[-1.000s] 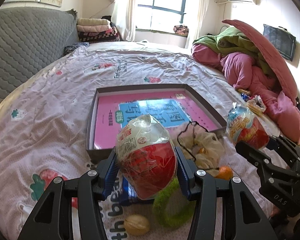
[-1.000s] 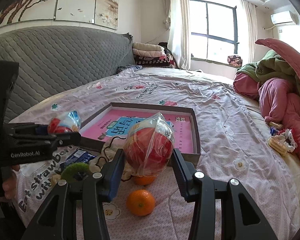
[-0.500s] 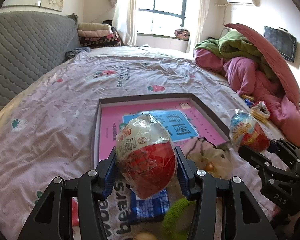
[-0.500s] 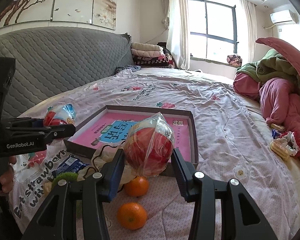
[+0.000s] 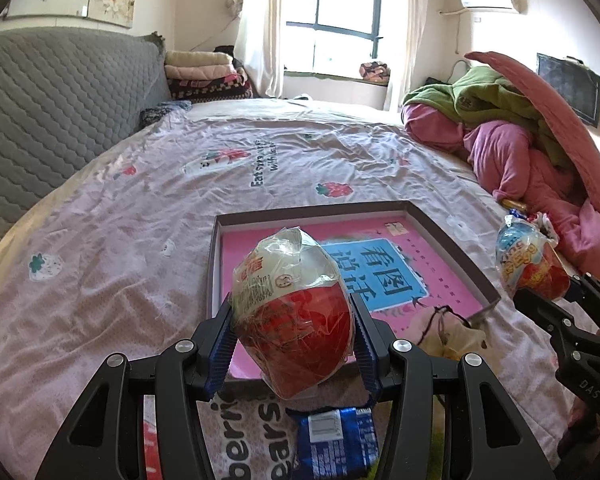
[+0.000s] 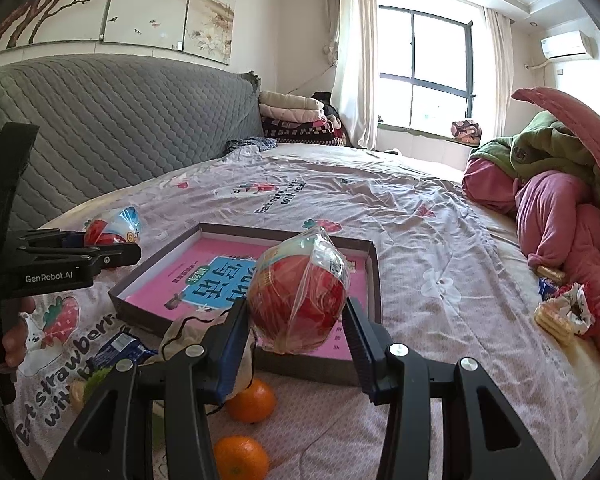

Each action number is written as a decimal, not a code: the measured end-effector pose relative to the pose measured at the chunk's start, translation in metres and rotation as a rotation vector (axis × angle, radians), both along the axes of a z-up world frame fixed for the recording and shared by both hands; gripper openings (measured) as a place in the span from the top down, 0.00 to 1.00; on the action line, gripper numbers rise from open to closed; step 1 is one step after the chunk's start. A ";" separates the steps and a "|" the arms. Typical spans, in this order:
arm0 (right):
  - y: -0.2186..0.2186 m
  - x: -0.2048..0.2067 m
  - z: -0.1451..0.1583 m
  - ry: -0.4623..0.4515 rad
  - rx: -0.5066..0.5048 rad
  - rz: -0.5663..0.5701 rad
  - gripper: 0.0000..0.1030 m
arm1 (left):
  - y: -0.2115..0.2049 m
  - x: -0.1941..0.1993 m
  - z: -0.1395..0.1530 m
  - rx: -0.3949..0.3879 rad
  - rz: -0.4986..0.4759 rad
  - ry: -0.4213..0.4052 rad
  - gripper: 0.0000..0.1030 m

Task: Organize objects
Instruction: 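Lift the bagged apple with the left gripper while the right gripper carries its apple toward the tray, then lower both bagged apples into the grey tray and open both grippers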

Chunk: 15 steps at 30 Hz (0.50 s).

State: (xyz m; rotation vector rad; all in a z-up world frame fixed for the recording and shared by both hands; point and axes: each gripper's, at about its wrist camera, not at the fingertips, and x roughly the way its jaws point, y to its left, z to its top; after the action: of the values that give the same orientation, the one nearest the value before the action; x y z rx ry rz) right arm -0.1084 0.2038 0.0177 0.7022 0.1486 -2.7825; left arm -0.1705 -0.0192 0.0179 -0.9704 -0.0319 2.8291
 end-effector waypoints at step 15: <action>0.008 -0.033 -0.001 -0.005 0.022 -0.015 0.53 | -0.008 -0.034 -0.012 -0.008 0.015 -0.040 0.48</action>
State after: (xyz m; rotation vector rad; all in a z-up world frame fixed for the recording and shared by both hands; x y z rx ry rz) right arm -0.1416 0.2115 0.0166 0.7182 0.1733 -2.7971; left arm -0.2045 -0.0271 0.0058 -1.0325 -0.0326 2.8249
